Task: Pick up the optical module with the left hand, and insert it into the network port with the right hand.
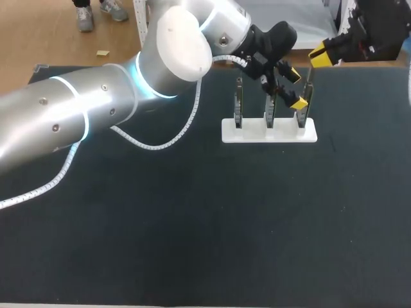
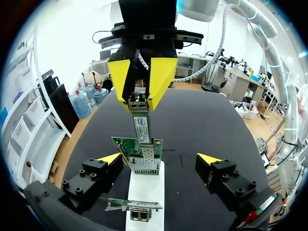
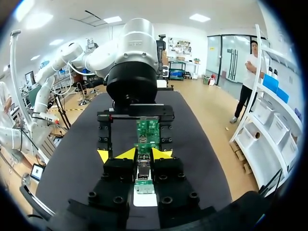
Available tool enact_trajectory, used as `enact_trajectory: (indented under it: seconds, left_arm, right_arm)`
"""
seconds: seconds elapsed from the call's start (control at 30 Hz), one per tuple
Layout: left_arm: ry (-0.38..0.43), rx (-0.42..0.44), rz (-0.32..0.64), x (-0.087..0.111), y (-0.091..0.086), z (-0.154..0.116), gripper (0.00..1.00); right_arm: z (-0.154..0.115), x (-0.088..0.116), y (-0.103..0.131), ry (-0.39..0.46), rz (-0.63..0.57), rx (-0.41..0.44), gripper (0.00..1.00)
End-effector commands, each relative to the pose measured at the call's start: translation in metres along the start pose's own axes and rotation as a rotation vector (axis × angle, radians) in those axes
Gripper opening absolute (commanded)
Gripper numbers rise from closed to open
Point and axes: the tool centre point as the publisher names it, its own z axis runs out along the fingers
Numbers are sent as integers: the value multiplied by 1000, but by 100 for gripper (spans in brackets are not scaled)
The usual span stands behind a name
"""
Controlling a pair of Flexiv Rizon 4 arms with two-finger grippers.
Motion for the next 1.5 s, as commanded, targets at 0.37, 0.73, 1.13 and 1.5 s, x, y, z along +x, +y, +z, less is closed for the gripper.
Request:
enact_trajectory:
  seconds: [0.37, 0.73, 1.13, 1.5]
  left_arm:
    - [5, 3, -1, -1, 2, 0, 100]
    - [5, 3, -1, -1, 2, 0, 100]
    - [5, 3, -1, -1, 2, 0, 100]
    - [5, 3, -1, -1, 2, 0, 100]
  right_arm:
    - [0, -1, 6, -2, -15, 23, 0]
    - [1, -1, 3, -6, -16, 23, 0]
    - [-1, -2, 2, -6, -14, 31, 0]
    - [1, 0, 5, -3, -6, 29, 0]
